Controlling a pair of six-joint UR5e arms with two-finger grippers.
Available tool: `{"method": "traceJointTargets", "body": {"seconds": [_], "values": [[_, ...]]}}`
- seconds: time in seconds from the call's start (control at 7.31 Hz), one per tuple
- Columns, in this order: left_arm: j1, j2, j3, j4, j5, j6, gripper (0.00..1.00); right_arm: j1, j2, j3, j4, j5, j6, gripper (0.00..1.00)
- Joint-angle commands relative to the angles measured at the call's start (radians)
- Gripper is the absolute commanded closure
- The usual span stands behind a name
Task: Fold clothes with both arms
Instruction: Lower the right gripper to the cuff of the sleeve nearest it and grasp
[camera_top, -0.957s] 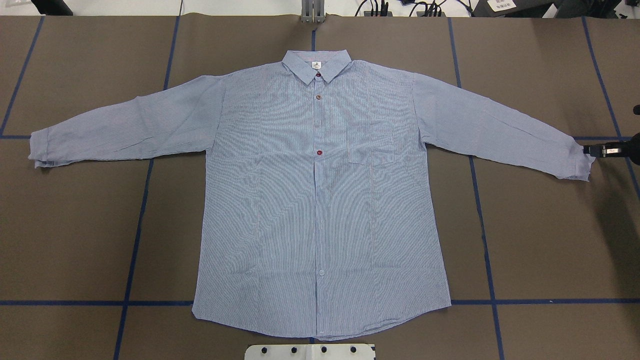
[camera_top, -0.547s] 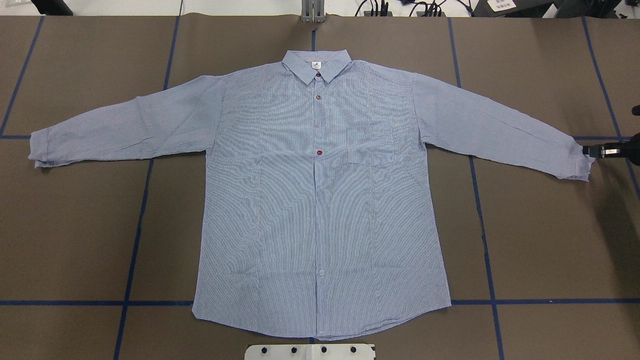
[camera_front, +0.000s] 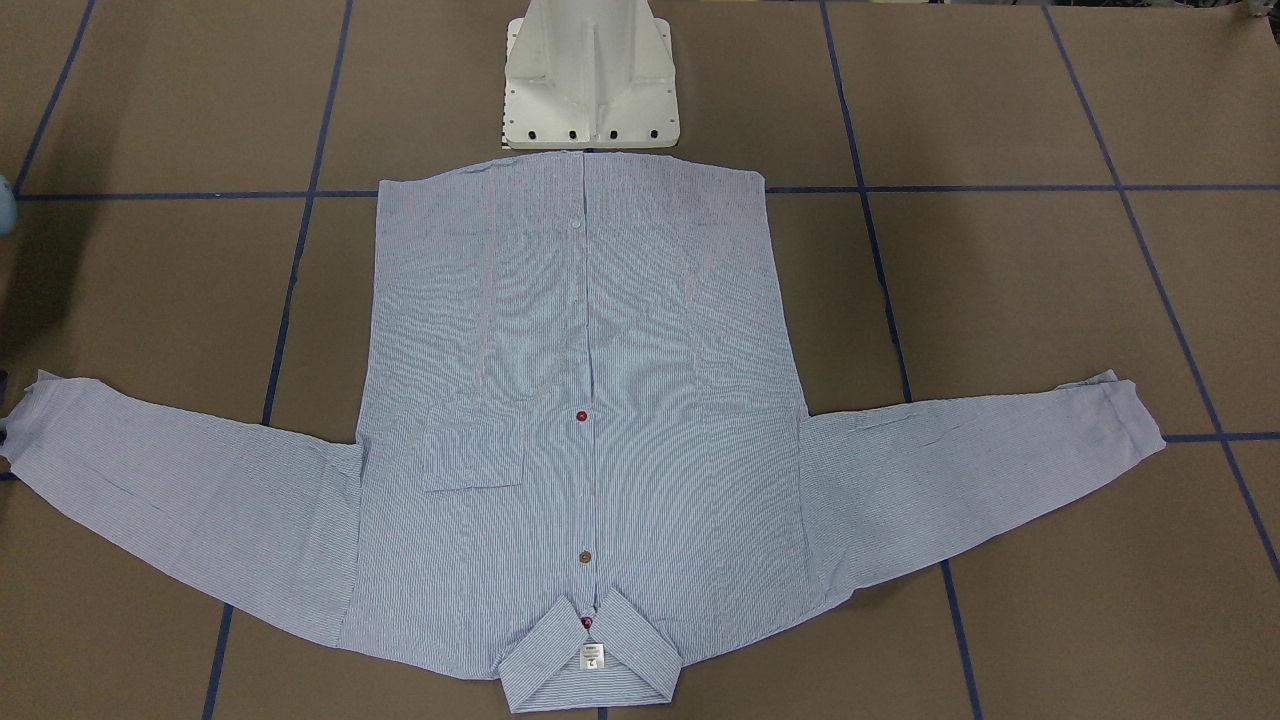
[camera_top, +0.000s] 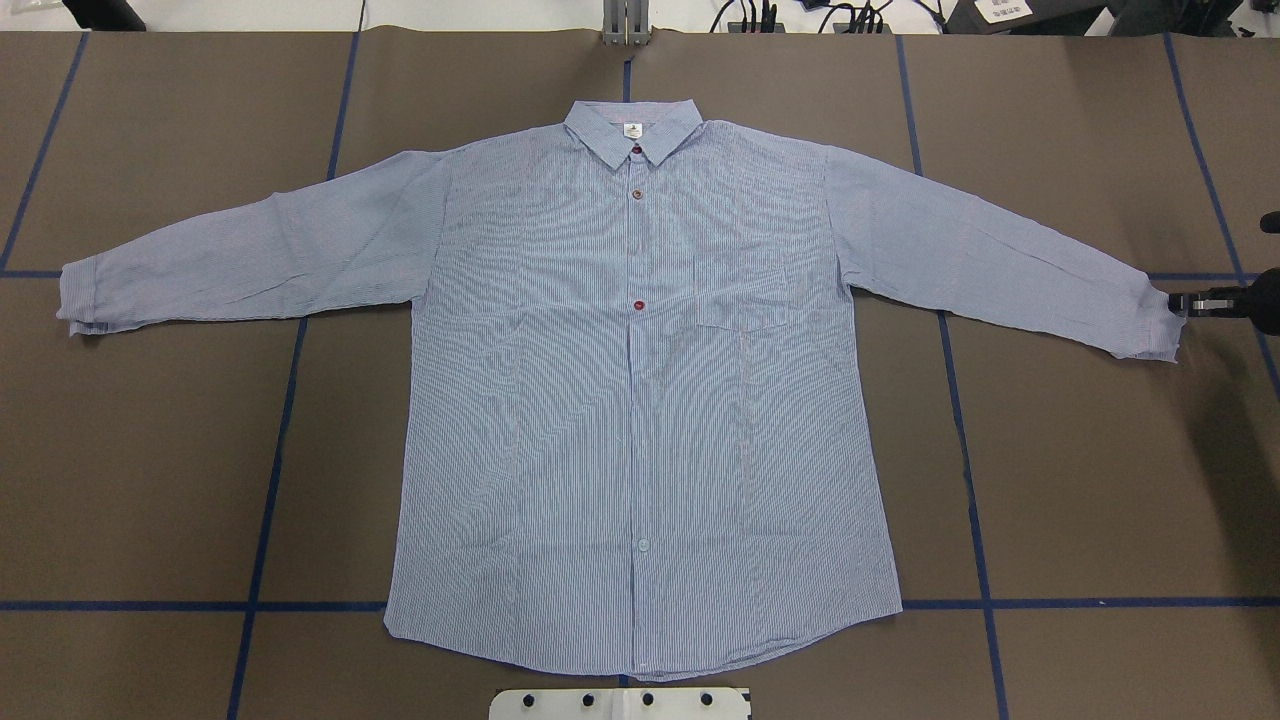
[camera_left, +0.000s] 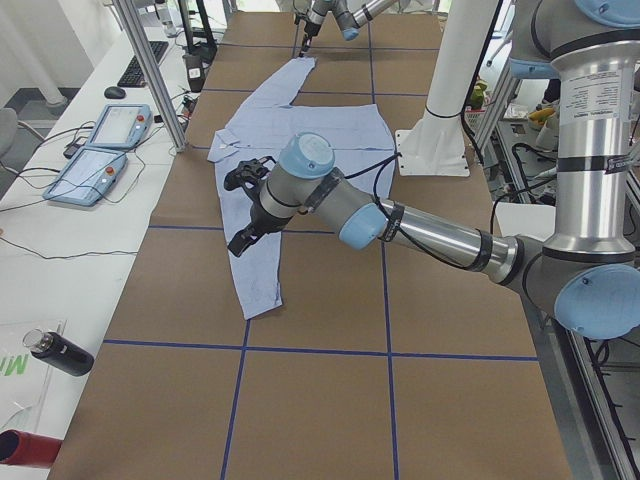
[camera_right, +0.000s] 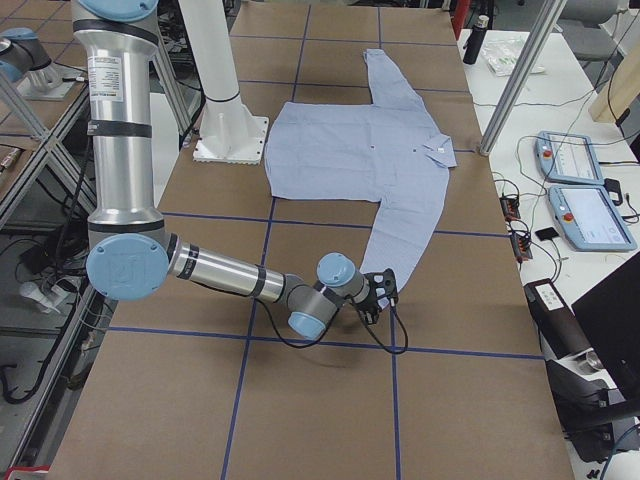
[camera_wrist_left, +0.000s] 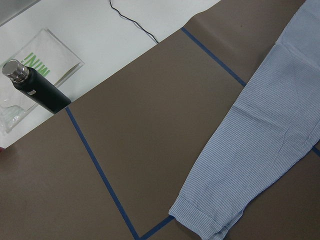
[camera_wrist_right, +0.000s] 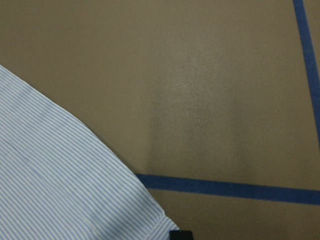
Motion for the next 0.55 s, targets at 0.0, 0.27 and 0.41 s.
{"method": "traceJointTargets", "body": {"seconds": [0.0, 0.27, 0.41], "values": [[0.000, 0.000, 0.000, 0.000, 0.000, 0.000, 0.00, -0.001, -0.010, 0.032, 0.000, 0.006, 0.005, 1.00], [0.000, 0.000, 0.000, 0.000, 0.000, 0.000, 0.00, -0.001, -0.011, 0.100, -0.010, 0.018, 0.072, 0.69], [0.000, 0.000, 0.000, 0.000, 0.000, 0.000, 0.00, -0.006, -0.020, 0.123, -0.010, 0.020, 0.144, 0.44]]}}
